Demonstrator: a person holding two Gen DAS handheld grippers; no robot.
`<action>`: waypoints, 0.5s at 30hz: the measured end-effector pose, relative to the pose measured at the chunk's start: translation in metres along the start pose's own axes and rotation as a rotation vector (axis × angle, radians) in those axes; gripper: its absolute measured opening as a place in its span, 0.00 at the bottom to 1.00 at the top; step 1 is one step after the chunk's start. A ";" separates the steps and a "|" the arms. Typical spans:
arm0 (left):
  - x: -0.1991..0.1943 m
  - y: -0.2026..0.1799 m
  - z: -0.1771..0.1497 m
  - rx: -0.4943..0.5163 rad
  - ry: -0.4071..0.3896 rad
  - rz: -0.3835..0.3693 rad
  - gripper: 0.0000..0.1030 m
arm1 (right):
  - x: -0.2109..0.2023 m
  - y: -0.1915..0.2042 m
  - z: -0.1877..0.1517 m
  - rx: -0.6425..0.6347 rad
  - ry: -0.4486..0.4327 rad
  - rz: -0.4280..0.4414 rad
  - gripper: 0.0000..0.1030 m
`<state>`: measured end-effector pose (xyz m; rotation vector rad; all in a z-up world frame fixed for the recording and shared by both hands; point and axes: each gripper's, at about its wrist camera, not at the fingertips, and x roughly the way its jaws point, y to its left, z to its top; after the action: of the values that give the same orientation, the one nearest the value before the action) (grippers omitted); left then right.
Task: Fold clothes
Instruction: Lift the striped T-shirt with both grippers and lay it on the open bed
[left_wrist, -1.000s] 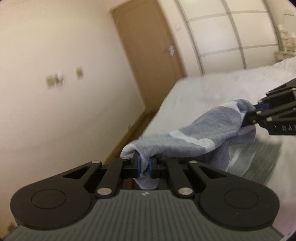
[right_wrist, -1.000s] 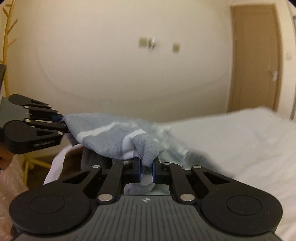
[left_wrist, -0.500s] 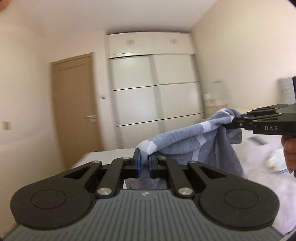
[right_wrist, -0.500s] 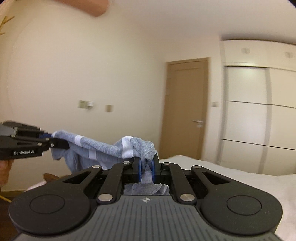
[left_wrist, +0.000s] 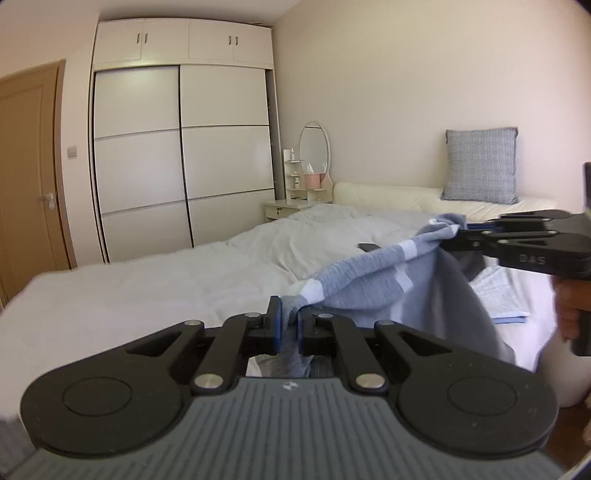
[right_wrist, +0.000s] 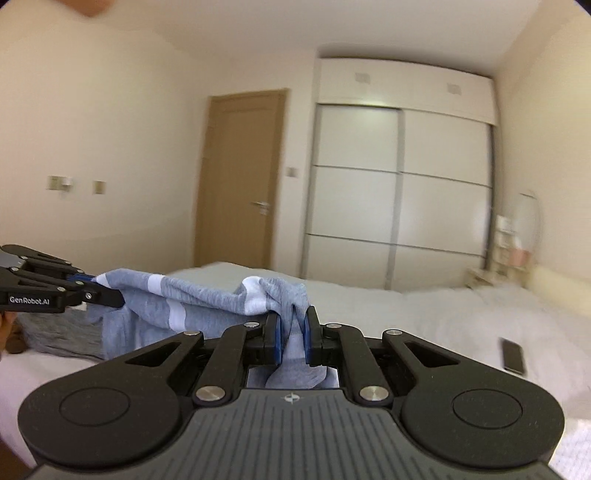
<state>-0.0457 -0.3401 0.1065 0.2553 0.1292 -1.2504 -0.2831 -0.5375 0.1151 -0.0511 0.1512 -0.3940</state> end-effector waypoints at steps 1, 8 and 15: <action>0.010 -0.003 0.009 0.019 -0.021 0.021 0.02 | 0.006 -0.007 -0.001 -0.003 -0.007 -0.018 0.11; 0.006 -0.032 -0.004 0.102 -0.034 0.053 0.04 | 0.026 -0.026 -0.004 -0.050 -0.115 -0.012 0.14; 0.017 -0.037 -0.163 -0.071 0.421 0.012 0.26 | 0.031 -0.012 -0.125 0.030 0.209 0.175 0.40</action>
<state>-0.0689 -0.3237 -0.0587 0.4549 0.5320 -1.1634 -0.2784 -0.5629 -0.0115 0.0335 0.3537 -0.2257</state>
